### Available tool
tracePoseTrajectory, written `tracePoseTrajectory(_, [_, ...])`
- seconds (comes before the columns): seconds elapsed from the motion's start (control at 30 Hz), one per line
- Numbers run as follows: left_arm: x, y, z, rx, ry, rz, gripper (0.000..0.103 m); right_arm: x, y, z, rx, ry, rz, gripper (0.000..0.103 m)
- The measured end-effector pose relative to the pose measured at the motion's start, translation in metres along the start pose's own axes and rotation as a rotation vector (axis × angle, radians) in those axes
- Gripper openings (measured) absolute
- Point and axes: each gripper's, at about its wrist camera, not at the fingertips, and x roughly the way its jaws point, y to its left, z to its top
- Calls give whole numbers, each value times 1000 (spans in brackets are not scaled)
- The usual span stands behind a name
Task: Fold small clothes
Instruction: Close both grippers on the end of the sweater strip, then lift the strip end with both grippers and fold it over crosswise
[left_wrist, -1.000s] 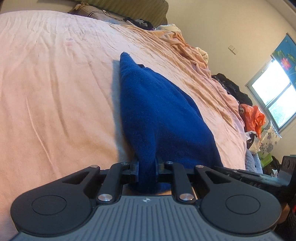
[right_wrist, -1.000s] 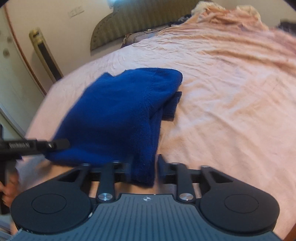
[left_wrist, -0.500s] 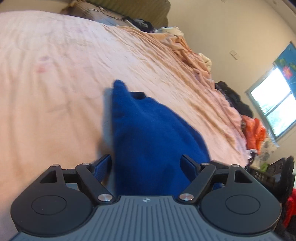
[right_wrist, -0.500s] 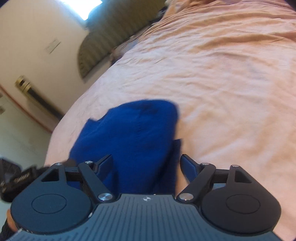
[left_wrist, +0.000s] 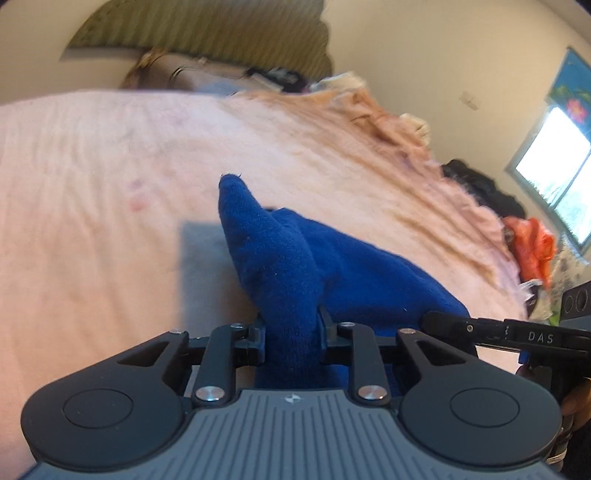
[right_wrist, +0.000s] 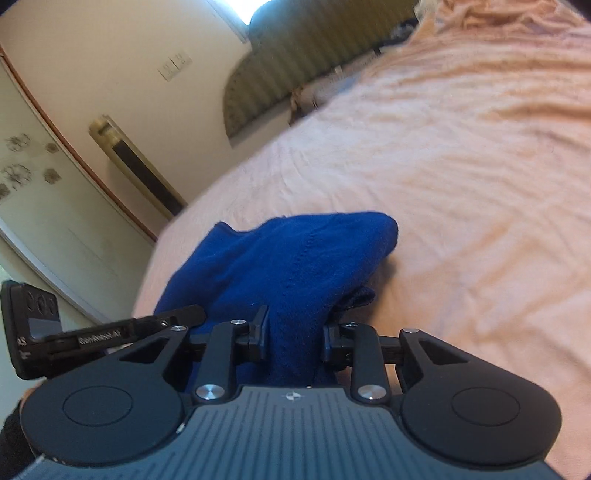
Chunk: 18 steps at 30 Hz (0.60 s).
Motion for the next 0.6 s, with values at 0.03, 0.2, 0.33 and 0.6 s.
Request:
tracePoseTrajectory(0.03, [9,8,-3,-20,41,1,38,8,-3,-3,-2,21,-49,39])
tracePoseTrajectory(0.2, [-18,20,-31,-125,22,-73,84,-31,-17,-22,91,-13,-20,71])
tracePoseTrajectory(0.33, [-44,12,-74,-140,-3,-141,84,-58,-11,-52,49,44,24,70])
tracePoseTrajectory(0.6, [-46,-15,-97,-129,50,-85,16,-73,13,-80,-66,84,3,13])
